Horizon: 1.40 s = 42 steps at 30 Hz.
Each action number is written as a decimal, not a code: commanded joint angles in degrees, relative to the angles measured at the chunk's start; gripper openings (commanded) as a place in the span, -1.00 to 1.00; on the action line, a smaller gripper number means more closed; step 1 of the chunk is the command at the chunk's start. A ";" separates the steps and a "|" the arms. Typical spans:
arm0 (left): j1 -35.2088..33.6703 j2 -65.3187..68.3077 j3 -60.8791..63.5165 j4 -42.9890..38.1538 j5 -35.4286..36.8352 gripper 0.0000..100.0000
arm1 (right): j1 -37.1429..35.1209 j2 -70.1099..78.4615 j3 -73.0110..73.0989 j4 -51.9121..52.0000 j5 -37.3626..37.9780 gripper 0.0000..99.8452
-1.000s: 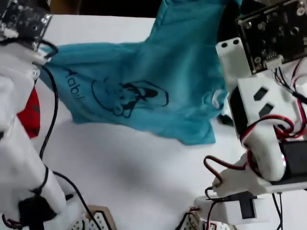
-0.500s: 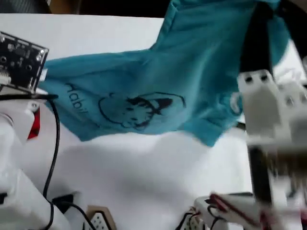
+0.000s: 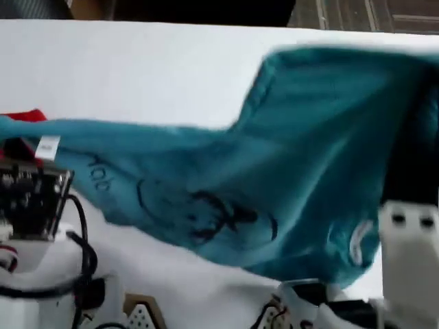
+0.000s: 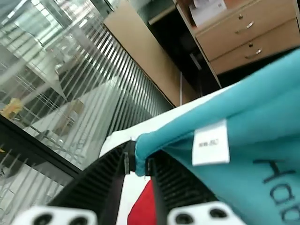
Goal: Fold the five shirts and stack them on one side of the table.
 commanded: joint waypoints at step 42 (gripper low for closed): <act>0.88 46.33 16.22 -35.78 -1.76 -0.95 | 0.40 38.11 33.41 -21.76 -9.58 -0.96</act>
